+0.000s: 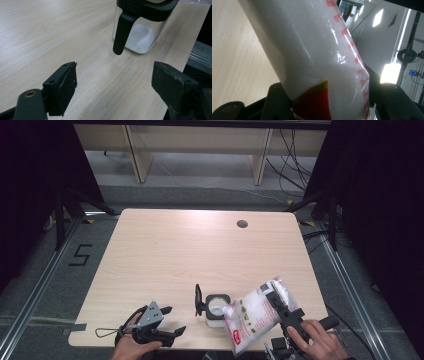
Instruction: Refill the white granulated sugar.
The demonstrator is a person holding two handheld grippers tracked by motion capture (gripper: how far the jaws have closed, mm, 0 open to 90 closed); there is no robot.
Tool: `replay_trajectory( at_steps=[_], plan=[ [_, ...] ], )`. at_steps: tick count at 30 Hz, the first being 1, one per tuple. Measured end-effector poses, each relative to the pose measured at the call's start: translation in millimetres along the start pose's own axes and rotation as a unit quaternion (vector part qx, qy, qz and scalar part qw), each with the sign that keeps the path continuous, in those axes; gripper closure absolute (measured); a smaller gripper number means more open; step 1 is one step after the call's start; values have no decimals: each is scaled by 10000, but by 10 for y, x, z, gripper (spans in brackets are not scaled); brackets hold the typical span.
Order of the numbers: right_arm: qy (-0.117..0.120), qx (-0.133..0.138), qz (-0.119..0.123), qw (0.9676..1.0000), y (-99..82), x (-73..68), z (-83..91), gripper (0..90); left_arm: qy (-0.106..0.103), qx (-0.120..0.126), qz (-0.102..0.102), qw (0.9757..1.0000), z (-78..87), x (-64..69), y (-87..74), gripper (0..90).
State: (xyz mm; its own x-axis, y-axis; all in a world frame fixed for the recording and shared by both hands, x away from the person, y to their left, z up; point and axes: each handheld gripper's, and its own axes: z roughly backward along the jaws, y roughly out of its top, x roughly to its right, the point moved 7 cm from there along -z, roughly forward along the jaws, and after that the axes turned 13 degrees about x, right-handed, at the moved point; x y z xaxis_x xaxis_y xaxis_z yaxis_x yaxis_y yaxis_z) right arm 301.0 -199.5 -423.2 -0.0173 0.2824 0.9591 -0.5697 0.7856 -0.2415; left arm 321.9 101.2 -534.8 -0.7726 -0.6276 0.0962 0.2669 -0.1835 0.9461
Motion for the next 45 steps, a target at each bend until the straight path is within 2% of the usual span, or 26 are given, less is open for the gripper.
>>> replay_trajectory(
  at_steps=[4,5,7,9,10,11,14,20,21,22,24,27,30,32,34,36,37,38,39,40,42,45],
  plan=[
    [11,7,11,10000,-2,1,-1,497,-17,-45,-16,10000,2,-6,-7,199],
    [17,3,6,10000,-4,-2,0,497,-46,-67,-120,9999,6,-14,-7,199],
    [-5,7,-21,10000,-5,-1,-3,497,-5,-76,-45,10000,4,-16,-11,199],
    [112,-68,-43,9999,-14,-14,7,497,10,5,40,10000,-4,2,-1,199],
    [102,-62,-37,9999,-15,-13,8,497,10,5,40,10000,-4,2,-1,199],
    [58,-35,-171,9998,-20,-40,3,497,-34,24,18,10000,-10,3,-3,199],
    [14,27,-50,10000,-21,-14,-4,497,-16,10,34,10000,-6,2,0,199],
    [35,10,-41,10000,-24,-16,-4,497,-7,-2,32,10000,-1,1,0,199],
    [15,5,-36,10000,-22,-13,-3,498,-20,-43,-72,10000,8,-9,-2,199],
    [71,-54,-111,9999,-28,-36,5,497,-14,-30,-47,10000,4,-5,-1,199],
    [58,-41,-116,9999,-23,-36,4,497,15,-2,27,10000,1,0,1,199],
    [62,-44,-120,9999,-23,-38,6,498,-8,8,-10,10000,-3,-1,-1,199],
    [59,-32,-79,9999,-15,-25,4,498,-4,-5,30,10000,-1,-1,0,199],
    [81,-64,44,9999,-7,-2,11,497,-3,10,5,10000,-3,0,0,199],
    [-2,-6,54,10000,3,7,6,498,-13,6,10,10000,-5,0,-3,199],
    [78,-69,130,9999,11,22,15,497,-2,-2,32,10000,-1,-1,1,199],
    [19,-28,117,9999,17,24,11,497,-30,-27,-46,10000,7,-7,0,199],
    [56,-54,122,9999,15,22,14,497,-30,-27,-46,10000,7,-7,0,199],
    [56,-54,122,9999,15,22,14,497,-44,-39,-172,9998,9,-21,3,199],
    [13,-29,115,9999,15,24,11,497,8,-3,14,10000,1,-1,-1,199],
    [63,-51,121,9999,16,21,14,498,-9,-37,-54,10000,8,-9,0,199],
    [8,-20,100,9999,21,25,9,498,-4,-11,25,10000,0,-1,-1,199]
  ],
)
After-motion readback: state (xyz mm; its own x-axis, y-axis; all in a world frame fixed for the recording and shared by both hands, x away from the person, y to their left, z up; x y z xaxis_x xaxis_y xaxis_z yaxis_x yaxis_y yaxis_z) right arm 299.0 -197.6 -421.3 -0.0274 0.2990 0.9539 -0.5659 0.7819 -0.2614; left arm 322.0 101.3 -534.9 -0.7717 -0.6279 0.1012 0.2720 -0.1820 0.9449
